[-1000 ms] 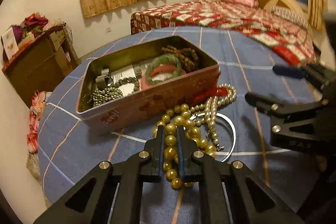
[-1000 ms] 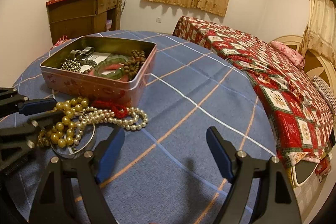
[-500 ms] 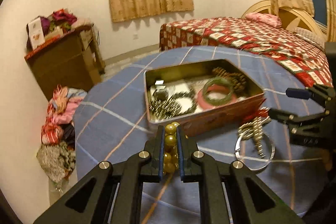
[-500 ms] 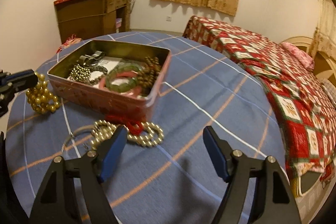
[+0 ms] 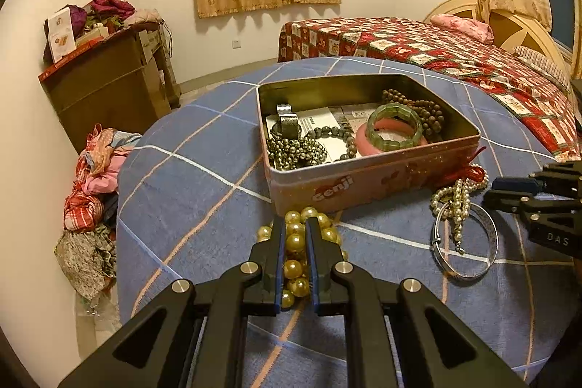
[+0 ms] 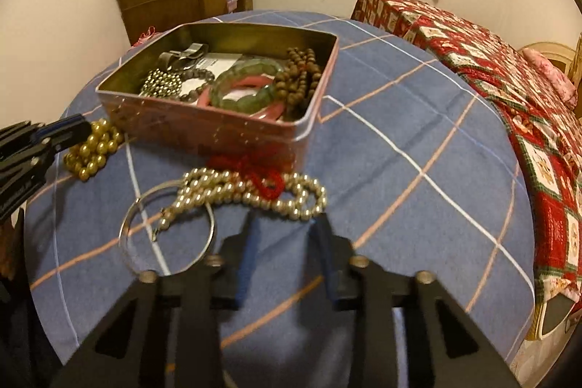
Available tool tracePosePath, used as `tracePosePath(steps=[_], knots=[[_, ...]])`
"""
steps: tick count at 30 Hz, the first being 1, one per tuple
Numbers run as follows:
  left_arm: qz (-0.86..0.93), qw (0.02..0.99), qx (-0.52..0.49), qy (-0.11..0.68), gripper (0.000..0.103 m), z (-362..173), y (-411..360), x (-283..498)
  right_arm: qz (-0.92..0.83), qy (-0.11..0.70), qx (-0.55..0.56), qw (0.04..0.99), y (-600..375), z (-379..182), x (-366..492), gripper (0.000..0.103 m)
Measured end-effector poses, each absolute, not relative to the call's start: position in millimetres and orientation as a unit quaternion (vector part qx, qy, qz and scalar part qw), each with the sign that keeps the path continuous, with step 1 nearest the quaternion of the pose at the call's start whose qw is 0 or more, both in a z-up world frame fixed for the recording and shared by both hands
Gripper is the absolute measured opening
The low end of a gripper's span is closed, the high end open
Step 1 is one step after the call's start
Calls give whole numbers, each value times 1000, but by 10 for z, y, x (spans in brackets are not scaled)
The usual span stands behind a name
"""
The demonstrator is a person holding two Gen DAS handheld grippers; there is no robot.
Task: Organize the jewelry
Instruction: 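Grasp the red-tasseled brown bead strand with the right tool while the left tool lifts the gold pearls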
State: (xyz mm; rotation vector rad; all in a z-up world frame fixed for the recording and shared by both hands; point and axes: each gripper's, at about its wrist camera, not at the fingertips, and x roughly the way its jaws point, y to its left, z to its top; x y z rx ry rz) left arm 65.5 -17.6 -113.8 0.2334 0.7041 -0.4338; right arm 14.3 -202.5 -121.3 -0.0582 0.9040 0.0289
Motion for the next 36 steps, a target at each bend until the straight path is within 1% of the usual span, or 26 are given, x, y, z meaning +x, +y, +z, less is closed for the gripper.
tracePosePath(steps=[1, 4, 5, 6, 7, 8, 10, 15, 17, 18, 19, 20, 22, 28, 36], knots=[[-211, 908, 112, 343, 10, -1143, -175, 654, 15, 436, -29, 899, -2015, -1218, 97, 17], [-213, 908, 112, 343, 10, -1141, -189, 652, 11, 435, -26, 900, -2012, -1195, 76, 17], [-213, 908, 111, 343, 10, -1137, -185, 648, 8, 430, -20, 903, -2022, -1169, 85, 19], [-213, 908, 111, 343, 10, -1138, -188, 648, 5, 426, -15, 905, -2044, -1132, 107, 29], [-212, 908, 109, 344, 10, -1138, -184, 648, 5, 421, -7, 907, -2068, -1095, 119, 44], [-211, 908, 108, 344, 10, -1136, -182, 648, 6, 417, -3, 909, -2070, -1070, 129, 48], [-211, 908, 107, 345, 10, -1137, -177, 652, 4, 407, -10, 913, -2052, -1019, 174, 49], [-212, 908, 107, 345, 10, -1139, -162, 659, 13, 413, -18, 910, -1997, -1043, 354, 49], [-213, 908, 106, 345, 10, -1136, -159, 659, 21, 419, -18, 907, -1973, -1107, 420, 44], [-213, 908, 105, 346, 10, -1136, -160, 662, 32, 419, -11, 907, -1969, -1120, 431, 29], [-213, 908, 105, 346, 10, -1138, -156, 663, 42, 417, -6, 908, -1967, -1106, 410, 2], [-213, 908, 103, 346, 10, -1136, -150, 669, 43, 415, -11, 909, -1941, -1087, 378, 6], [-213, 908, 103, 347, 10, -1135, -151, 668, 45, 411, -27, 910, -1882, -1059, 292, 4], [-210, 910, 102, 341, 10, -1114, -132, 668, 46, 396, -21, 917, -1886, -983, 22, 3], [-183, 932, 107, 295, 10, -823, -85, 555, -6, 350, -47, 936, -1905, -738, -99, 3]])
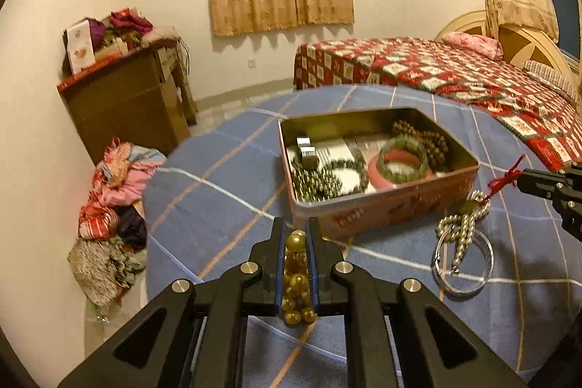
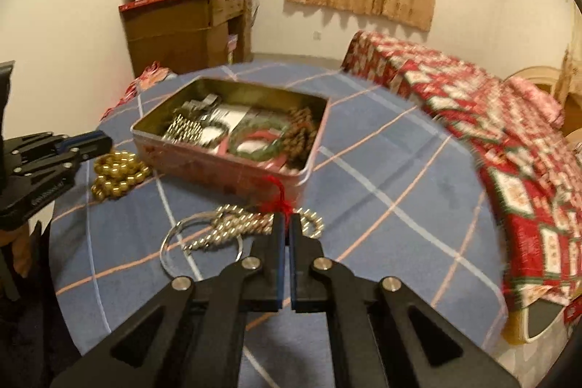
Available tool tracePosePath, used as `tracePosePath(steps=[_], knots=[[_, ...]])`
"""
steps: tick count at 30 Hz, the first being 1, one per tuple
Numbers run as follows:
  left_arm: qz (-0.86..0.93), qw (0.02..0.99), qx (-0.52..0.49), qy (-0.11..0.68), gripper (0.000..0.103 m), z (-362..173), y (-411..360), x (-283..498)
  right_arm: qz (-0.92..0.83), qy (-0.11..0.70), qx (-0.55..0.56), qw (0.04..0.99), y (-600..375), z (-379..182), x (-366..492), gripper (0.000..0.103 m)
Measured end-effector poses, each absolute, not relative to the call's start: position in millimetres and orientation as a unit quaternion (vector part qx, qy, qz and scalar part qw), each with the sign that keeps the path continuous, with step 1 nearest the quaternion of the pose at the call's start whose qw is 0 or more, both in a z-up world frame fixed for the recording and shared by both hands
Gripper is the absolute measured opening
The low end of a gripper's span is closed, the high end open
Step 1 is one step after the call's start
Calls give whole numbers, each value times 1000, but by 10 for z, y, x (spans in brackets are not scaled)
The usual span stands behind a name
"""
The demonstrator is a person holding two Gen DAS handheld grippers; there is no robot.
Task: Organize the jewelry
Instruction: 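Grasp the red-tasseled brown bead strand with the right tool while the left tool lifts the gold pearls, then carry the gold pearls and the tasseled strand over the tin with both tools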
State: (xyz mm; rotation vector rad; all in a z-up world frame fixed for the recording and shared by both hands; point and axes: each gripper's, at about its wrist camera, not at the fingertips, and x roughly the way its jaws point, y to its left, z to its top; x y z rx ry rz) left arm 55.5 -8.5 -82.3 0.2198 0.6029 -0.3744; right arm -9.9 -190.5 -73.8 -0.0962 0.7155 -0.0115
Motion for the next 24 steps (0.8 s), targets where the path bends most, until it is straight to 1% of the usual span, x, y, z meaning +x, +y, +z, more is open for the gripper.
tracePosePath(steps=[10, 24], knots=[[-190, 943, 117, 246, 10, -445, -150, 434, -29, 300, -66, 951, -1902, -401, -132, 3], [-186, 948, 148, 212, 10, -213, -327, 536, -43, 260, -77, 962, -1957, -163, -20, 3]])
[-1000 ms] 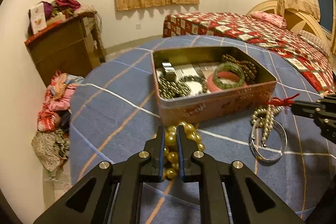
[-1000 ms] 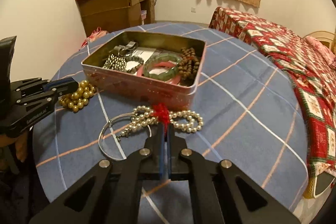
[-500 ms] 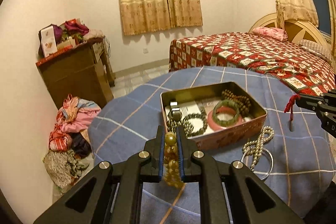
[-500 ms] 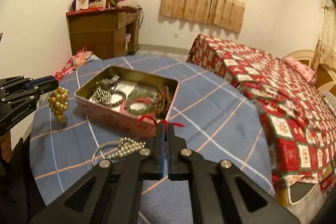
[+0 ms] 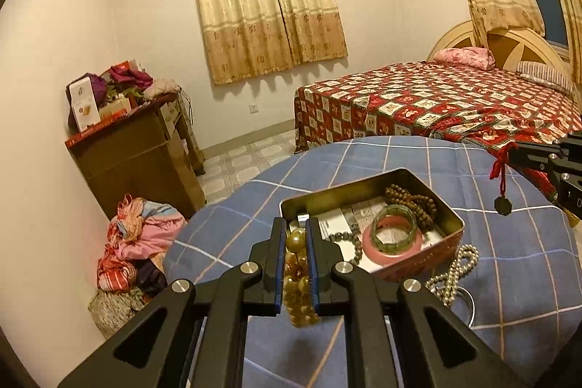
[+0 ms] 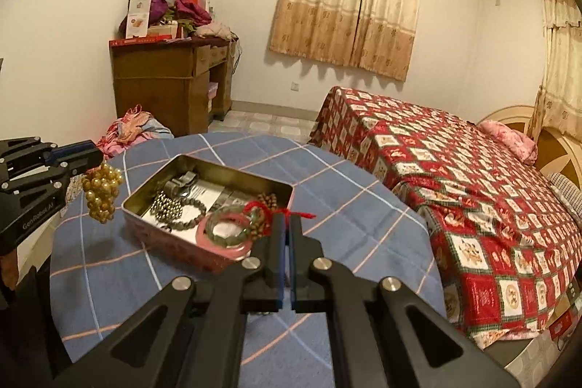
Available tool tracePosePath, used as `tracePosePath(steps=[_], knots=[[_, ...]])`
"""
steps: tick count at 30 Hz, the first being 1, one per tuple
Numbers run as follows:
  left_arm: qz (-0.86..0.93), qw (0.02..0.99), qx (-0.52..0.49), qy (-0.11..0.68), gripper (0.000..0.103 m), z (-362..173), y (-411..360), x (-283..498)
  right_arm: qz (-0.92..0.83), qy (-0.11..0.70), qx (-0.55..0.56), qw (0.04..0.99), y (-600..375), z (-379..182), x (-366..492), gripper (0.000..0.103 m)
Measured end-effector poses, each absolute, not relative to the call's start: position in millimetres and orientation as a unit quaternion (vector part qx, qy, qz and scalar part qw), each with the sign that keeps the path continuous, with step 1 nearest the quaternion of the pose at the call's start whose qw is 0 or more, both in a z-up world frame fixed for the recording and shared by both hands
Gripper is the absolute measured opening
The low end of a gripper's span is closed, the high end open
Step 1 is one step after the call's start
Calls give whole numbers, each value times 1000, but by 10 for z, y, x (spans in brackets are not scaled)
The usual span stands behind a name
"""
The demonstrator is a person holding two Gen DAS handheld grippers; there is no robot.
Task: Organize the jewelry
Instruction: 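Carry the gold pearls and the tasseled strand over the tin with both tools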
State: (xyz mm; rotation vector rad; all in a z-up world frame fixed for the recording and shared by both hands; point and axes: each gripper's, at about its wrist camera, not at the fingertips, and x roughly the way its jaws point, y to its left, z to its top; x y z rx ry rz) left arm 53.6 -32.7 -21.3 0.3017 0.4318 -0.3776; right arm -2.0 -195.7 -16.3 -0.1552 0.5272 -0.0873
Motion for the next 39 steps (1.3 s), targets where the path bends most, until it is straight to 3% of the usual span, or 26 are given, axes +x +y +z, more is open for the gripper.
tracePosePath(steps=[39], knots=[[-176, 948, 165, 210, 10, -144, -666, 1066, -48, 252, -101, 961, -1842, -83, 463, 3]])
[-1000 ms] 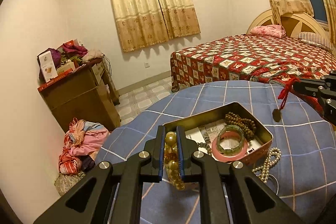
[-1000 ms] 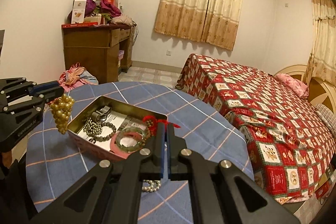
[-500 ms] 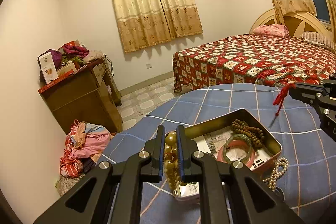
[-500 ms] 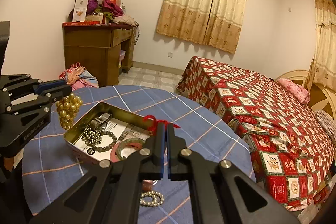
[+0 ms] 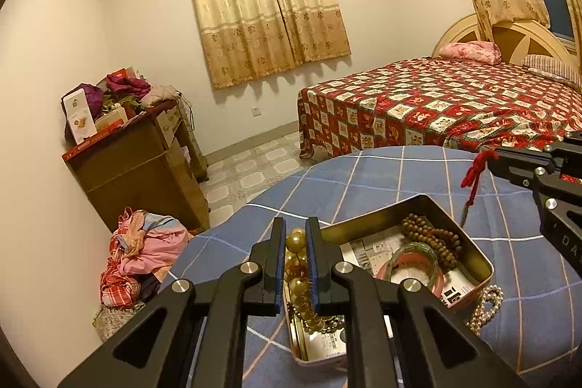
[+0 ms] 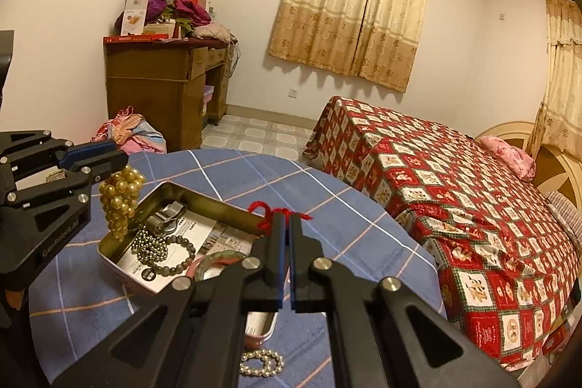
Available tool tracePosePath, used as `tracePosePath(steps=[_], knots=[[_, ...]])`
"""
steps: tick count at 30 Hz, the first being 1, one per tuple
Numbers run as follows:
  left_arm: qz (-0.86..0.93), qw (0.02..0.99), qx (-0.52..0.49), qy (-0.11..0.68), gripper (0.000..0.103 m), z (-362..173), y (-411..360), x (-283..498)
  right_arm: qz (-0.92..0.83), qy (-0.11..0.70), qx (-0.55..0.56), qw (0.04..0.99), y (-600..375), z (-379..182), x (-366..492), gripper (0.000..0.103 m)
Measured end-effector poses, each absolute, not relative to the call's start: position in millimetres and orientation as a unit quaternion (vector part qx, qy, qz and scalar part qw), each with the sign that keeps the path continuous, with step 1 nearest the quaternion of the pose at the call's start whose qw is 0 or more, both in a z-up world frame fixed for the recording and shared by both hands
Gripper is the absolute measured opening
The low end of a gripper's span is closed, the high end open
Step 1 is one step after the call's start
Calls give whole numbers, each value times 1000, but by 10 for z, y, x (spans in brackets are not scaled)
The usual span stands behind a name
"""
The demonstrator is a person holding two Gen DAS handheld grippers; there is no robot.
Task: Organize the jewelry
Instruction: 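Carry the gold pearls and the tasseled strand over the tin with both tools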
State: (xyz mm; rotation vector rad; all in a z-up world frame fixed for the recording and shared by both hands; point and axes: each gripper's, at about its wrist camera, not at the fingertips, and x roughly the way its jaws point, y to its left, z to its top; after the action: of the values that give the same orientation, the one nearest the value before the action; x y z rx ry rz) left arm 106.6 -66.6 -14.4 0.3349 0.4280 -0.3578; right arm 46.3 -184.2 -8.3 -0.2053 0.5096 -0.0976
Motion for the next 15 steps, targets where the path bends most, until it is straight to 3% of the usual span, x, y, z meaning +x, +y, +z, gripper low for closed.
tracePosePath(steps=[15], knots=[[-177, 940, 173, 236, 10, -371, -832, 1354, -49, 259, -116, 957, -1743, -198, 815, 3]])
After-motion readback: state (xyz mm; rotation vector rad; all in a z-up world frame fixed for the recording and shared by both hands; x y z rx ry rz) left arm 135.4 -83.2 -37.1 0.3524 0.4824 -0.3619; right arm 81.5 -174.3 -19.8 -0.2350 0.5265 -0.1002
